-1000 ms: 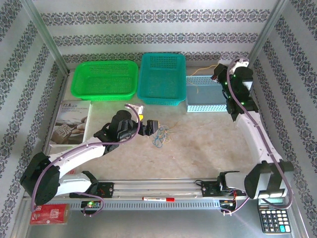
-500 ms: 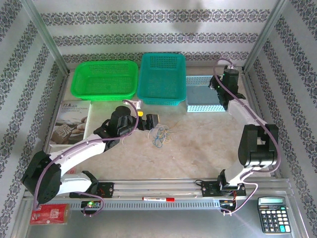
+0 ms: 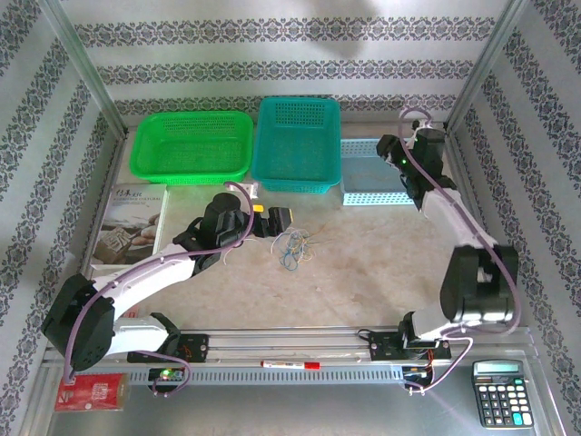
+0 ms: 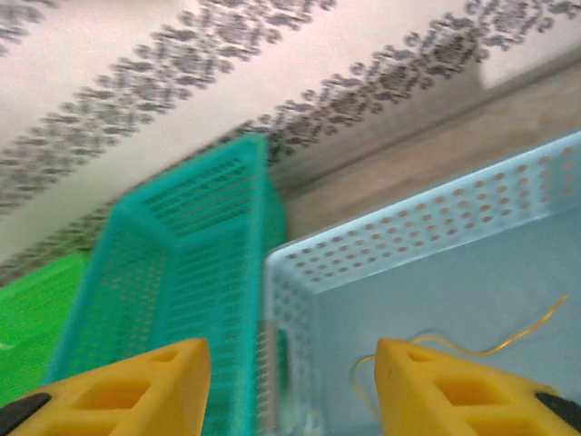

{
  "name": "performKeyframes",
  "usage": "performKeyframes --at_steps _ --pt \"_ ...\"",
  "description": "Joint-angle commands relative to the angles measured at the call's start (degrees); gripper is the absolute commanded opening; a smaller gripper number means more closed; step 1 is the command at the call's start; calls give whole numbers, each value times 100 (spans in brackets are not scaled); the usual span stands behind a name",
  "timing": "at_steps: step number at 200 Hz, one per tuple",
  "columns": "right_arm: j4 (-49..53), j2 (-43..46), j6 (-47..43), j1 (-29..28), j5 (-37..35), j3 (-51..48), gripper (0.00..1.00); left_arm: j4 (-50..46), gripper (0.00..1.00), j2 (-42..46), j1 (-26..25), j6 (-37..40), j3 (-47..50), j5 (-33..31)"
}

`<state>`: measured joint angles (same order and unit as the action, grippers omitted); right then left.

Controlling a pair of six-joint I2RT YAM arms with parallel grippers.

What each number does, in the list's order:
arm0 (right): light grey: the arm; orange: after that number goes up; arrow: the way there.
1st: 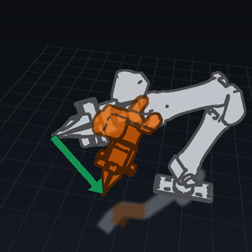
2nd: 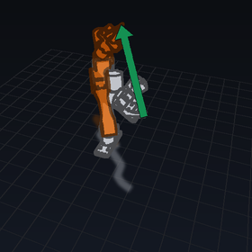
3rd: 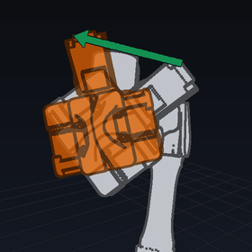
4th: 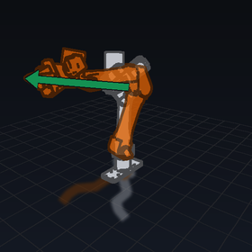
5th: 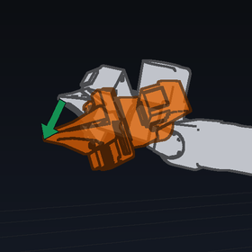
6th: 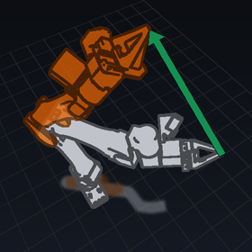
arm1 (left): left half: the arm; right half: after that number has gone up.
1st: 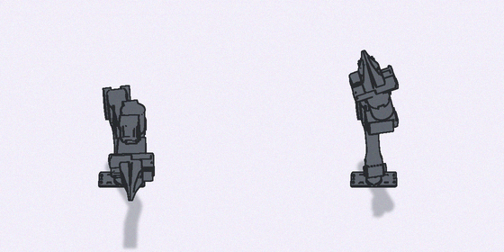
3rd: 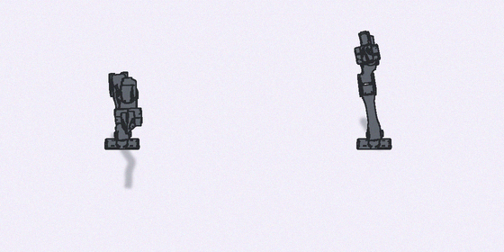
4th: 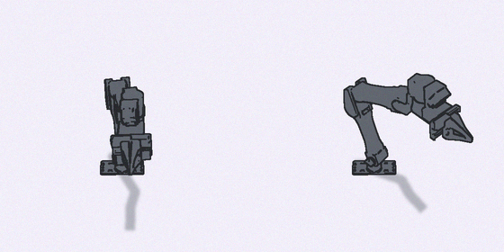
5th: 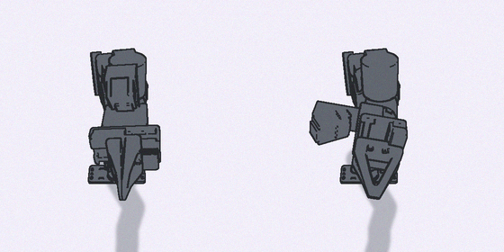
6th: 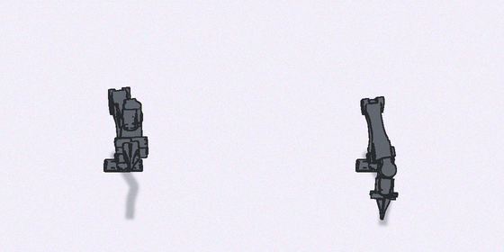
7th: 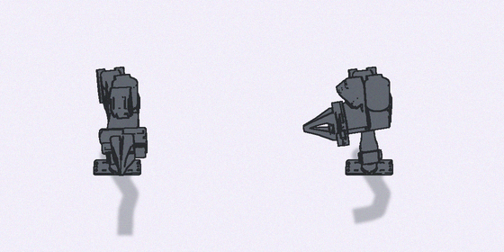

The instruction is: Untangle the cables

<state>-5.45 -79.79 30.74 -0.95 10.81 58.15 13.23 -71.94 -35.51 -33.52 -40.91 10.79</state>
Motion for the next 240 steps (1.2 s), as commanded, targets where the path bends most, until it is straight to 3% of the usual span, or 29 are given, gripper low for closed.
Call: performKeyframes --at_steps 1,46,103,165,211,240 --pt "39 622 334 -415 193 -661 51 -218 100 48 61 -136 -55 -148" --pt "-57 1373 703 -1632 -412 -1978 50 -1008 100 -501 61 98 -585 86" --pt "-640 807 1102 -2512 -716 -2545 43 -1341 100 -1639 0 128 -1119 100" --pt "-1334 -214 1328 -3119 -566 -2746 30 -1524 100 -1769 -27 195 -680 -265" --pt "-1459 -306 1733 -4094 -782 -2980 28 -1659 100 -1598 -27 340 -455 -497" --pt "-1403 45 1790 -4344 -779 -3002 28 -1734 100 -1515 -26 455 -397 -587"
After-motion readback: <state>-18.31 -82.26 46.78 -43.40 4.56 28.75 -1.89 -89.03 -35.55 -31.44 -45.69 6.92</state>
